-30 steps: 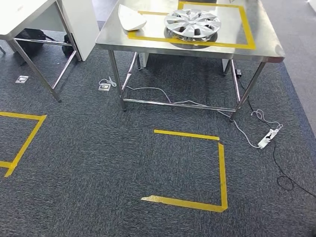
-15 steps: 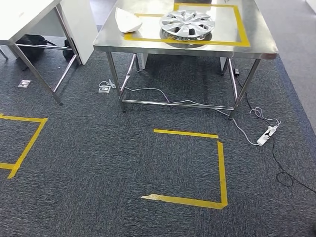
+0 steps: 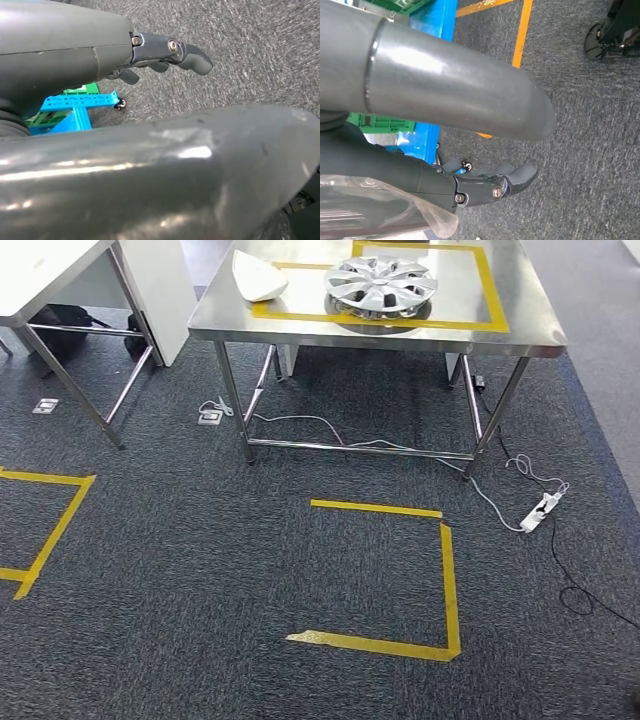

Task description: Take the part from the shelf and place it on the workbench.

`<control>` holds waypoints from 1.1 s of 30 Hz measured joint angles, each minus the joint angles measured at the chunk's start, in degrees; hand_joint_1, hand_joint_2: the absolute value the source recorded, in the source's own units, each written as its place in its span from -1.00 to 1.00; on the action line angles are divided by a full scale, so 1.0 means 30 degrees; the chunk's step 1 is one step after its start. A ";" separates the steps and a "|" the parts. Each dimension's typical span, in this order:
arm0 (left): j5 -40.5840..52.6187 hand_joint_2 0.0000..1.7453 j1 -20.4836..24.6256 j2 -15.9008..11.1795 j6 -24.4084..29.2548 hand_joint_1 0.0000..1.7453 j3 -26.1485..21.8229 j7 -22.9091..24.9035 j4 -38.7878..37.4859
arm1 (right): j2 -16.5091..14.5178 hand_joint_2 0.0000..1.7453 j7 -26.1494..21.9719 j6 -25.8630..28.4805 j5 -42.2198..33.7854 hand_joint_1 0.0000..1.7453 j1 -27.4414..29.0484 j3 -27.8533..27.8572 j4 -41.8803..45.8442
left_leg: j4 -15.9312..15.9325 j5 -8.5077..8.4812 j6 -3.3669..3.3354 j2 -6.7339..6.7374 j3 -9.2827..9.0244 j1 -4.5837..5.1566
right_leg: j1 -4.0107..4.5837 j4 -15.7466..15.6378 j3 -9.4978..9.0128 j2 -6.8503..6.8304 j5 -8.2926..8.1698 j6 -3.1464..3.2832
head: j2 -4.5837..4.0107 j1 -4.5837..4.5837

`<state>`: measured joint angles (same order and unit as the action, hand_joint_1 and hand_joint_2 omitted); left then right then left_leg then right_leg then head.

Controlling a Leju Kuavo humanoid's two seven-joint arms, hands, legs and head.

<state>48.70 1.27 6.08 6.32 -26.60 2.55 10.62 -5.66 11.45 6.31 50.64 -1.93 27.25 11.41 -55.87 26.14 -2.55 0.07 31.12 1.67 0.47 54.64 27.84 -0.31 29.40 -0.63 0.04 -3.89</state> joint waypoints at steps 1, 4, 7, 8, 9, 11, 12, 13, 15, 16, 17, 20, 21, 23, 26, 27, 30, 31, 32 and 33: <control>-0.0024 -1.00 0.0000 -0.0004 0.0000 -1.00 -0.0040 0.0009 0.0000 | -0.0004 -1.00 0.0000 -0.0035 0.0053 -1.00 -0.0007 -0.0047 0.0000 | -0.0005 0.0000 0.0000 0.0000 0.0006 0.0002 | -0.0003 0.0000 0.0012 0.0000 -0.0003 -0.0005 | 0.0000 0.0000; -0.0045 -1.00 0.0000 -0.0011 -0.0002 -1.00 -0.0140 0.0035 0.0000 | -0.0025 -1.00 0.0009 -0.0164 0.0115 -1.00 -0.0018 -0.0188 0.0000 | -0.0011 0.0000 -0.0001 0.0000 0.0012 0.0006 | -0.0008 -0.0001 0.0067 -0.0001 -0.0005 -0.0009 | 0.0000 0.0000; -0.0053 -1.00 0.0002 -0.0026 -0.0011 -1.00 -0.0186 0.0124 0.0000 | -0.0058 -1.00 0.0053 -0.0246 0.0220 -1.00 -0.0021 -0.0291 -0.0005 | -0.0015 0.0001 -0.0001 0.0000 0.0013 0.0009 | -0.0011 -0.0002 0.0138 -0.0001 -0.0005 -0.0010 | 0.0000 0.0000; -0.0053 -1.00 0.0002 -0.0033 -0.0013 -1.00 -0.0193 0.0166 0.0000 | -0.0076 -1.00 0.0073 -0.0252 0.0256 -1.00 -0.0021 -0.0317 -0.0007 | -0.0017 0.0001 -0.0002 0.0000 0.0014 0.0009 | -0.0011 -0.0002 0.0158 -0.0001 -0.0006 -0.0010 | 0.0000 0.0000; -0.0053 -1.00 0.0001 -0.0042 -0.0015 -1.00 -0.0198 0.0202 0.0000 | -0.0098 -1.00 0.0093 -0.0252 0.0298 -1.00 -0.0021 -0.0348 -0.0007 | -0.0018 0.0001 -0.0002 0.0000 0.0016 0.0010 | -0.0011 -0.0002 0.0170 -0.0002 -0.0006 -0.0011 | 0.0000 0.0000; -0.0053 -1.00 0.0000 -0.0066 -0.0018 -1.00 -0.0209 0.0248 0.0000 | -0.0142 -1.00 0.0137 -0.0237 0.0382 -1.00 -0.0021 -0.0419 -0.0007 | -0.0019 0.0001 -0.0002 -0.0001 0.0021 0.0010 | -0.0012 -0.0002 0.0176 -0.0002 -0.0009 -0.0015 | 0.0000 0.0000; -0.0053 -1.00 -0.0001 -0.0082 -0.0020 -1.00 -0.0217 0.0262 0.0000 | -0.0164 -1.00 0.0158 -0.0221 0.0422 -1.00 -0.0020 -0.0452 -0.0007 | -0.0021 0.0001 -0.0002 -0.0001 0.0024 0.0010 | -0.0012 -0.0002 0.0173 -0.0002 -0.0012 -0.0019 | 0.0000 0.0000; -0.0053 -1.00 -0.0001 -0.0098 -0.0022 -1.00 -0.0229 0.0277 0.0000 | -0.0186 -1.00 0.0175 -0.0202 0.0459 -1.00 -0.0020 -0.0481 -0.0007 | -0.0037 0.0003 -0.0006 0.0000 0.0032 0.0017 | -0.0018 -0.0007 0.0165 -0.0001 -0.0021 -0.0033 | 0.0000 0.0000; -0.0053 -1.00 0.0000 -0.0144 -0.0022 -1.00 -0.0270 0.0304 0.0000 | -0.0244 -1.00 0.0189 -0.0153 0.0550 -1.00 -0.0019 -0.0543 -0.0007 | -0.0100 0.0007 -0.0021 0.0000 0.0078 0.0036 | -0.0031 -0.0005 0.0100 -0.0001 -0.0048 -0.0077 | 0.0000 -0.0004; -0.0053 -1.00 0.0000 -0.0170 -0.0022 -1.00 -0.0291 0.0313 0.0000 | -0.0275 -1.00 0.0189 -0.0117 0.0610 -1.00 -0.0018 -0.0568 -0.0009 | -0.0137 0.0009 -0.0030 -0.0001 0.0108 0.0046 | -0.0036 -0.0002 0.0074 -0.0001 -0.0064 -0.0103 | 0.0000 -0.0005; -0.0053 -1.00 0.0000 -0.0195 -0.0022 -1.00 -0.0308 0.0322 0.0000 | -0.0308 -1.00 0.0187 -0.0073 0.0666 -1.00 -0.0017 -0.0594 -0.0011 | -0.0162 0.0010 -0.0041 -0.0001 0.0134 0.0050 | -0.0035 0.0006 0.0052 -0.0002 -0.0073 -0.0122 | 0.0000 -0.0007; -0.0053 -1.00 0.0000 -0.0248 -0.0022 -1.00 -0.0326 0.0328 0.0000 | -0.0395 -1.00 0.0178 0.0042 0.0752 -1.00 -0.0023 -0.0712 -0.0015 | -0.0204 0.0029 -0.0089 -0.0004 0.0170 0.0062 | -0.0041 0.0007 0.0059 -0.0004 -0.0086 -0.0168 | 0.0000 -0.0007; -0.0053 -1.00 0.0000 -0.0262 -0.0022 -1.00 -0.0328 0.0328 0.0000 | -0.0421 -1.00 0.0177 0.0069 0.0763 -1.00 -0.0031 -0.0749 -0.0015 | -0.0211 0.0033 -0.0121 -0.0018 0.0181 0.0072 | -0.0047 -0.0005 0.0051 -0.0017 -0.0094 -0.0193 | 0.0000 -0.0009; -0.0053 -1.00 0.0005 -0.0268 -0.0022 -1.00 -0.0328 0.0330 0.0000 | -0.0461 -1.00 0.0175 0.0137 0.0801 -1.00 -0.0044 -0.0805 -0.0015 | -0.0094 -0.0047 -0.0245 -0.0073 0.0175 0.0017 | -0.0043 0.0008 0.0071 -0.0052 -0.0048 -0.0291 | 0.0000 -0.0013; -0.0049 -1.00 0.0024 -0.0233 -0.0018 -1.00 -0.0328 0.0337 0.0000 | -0.0475 -1.00 0.0177 0.0249 0.0890 -1.00 -0.0052 -0.0882 -0.0015 | 0.0157 -0.0293 -0.0489 -0.0229 0.0219 -0.0145 | -0.0063 0.1716 0.0897 0.0022 0.1228 -0.0468 | 0.0000 0.0069; -0.0045 -1.00 0.0017 -0.0233 -0.0018 -1.00 -0.0328 0.0341 0.0000 | -0.0475 -1.00 0.0178 0.0269 0.0910 -1.00 -0.0052 -0.0889 -0.0015 | 0.0153 -0.0335 -0.0527 -0.0301 0.0296 -0.0142 | -0.0091 0.3029 0.1476 0.0047 0.1963 -0.0507 | 0.0000 0.0107; -0.0036 -1.00 -0.0038 -0.0226 -0.0022 -1.00 -0.0328 0.0350 0.0000 | -0.0475 -1.00 0.0197 0.0311 0.0952 -1.00 -0.0015 -0.0894 -0.0018 | 0.0081 -0.0442 -0.0478 -0.0640 0.0508 -0.0136 | -0.0192 0.5638 0.2582 0.0063 0.2821 -0.0593 | 0.0000 0.0122; -0.0035 -1.00 -0.0049 -0.0222 -0.0022 -1.00 -0.0328 0.0351 0.0000 | -0.0475 -1.00 0.0204 0.0329 0.0961 -1.00 -0.0002 -0.0894 -0.0020 | 0.0035 -0.0472 -0.0439 -0.0815 0.0556 -0.0140 | -0.0227 0.5104 0.2277 0.0103 0.2378 -0.0603 | 0.0000 0.0118; -0.0033 -1.00 -0.0044 -0.0213 -0.0022 -1.00 -0.0328 0.0353 0.0000 | -0.0475 -1.00 0.0211 0.0348 0.0967 -1.00 0.0006 -0.0894 -0.0022 | -0.0031 -0.0493 -0.0395 -0.1015 0.0600 -0.0146 | -0.0273 0.3876 0.1611 0.0241 0.1692 -0.0597 | 0.0000 0.0120; -0.0031 -1.00 -0.0031 -0.0206 -0.0022 -1.00 -0.0328 0.0353 0.0000 | -0.0475 -1.00 0.0211 0.0364 0.0969 -1.00 0.0001 -0.0894 -0.0022 | -0.0114 -0.0513 -0.0337 -0.1216 0.0655 -0.0150 | -0.0328 0.2441 0.0848 0.0637 0.1164 -0.0578 | 0.0000 0.0118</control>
<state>48.61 1.18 5.46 6.25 -27.58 3.61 10.62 -7.08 12.09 7.40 53.54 -1.93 24.57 11.34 -56.21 24.60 -3.57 -3.58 33.09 1.22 -0.51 61.96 30.39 1.60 32.89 -2.36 0.04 -3.54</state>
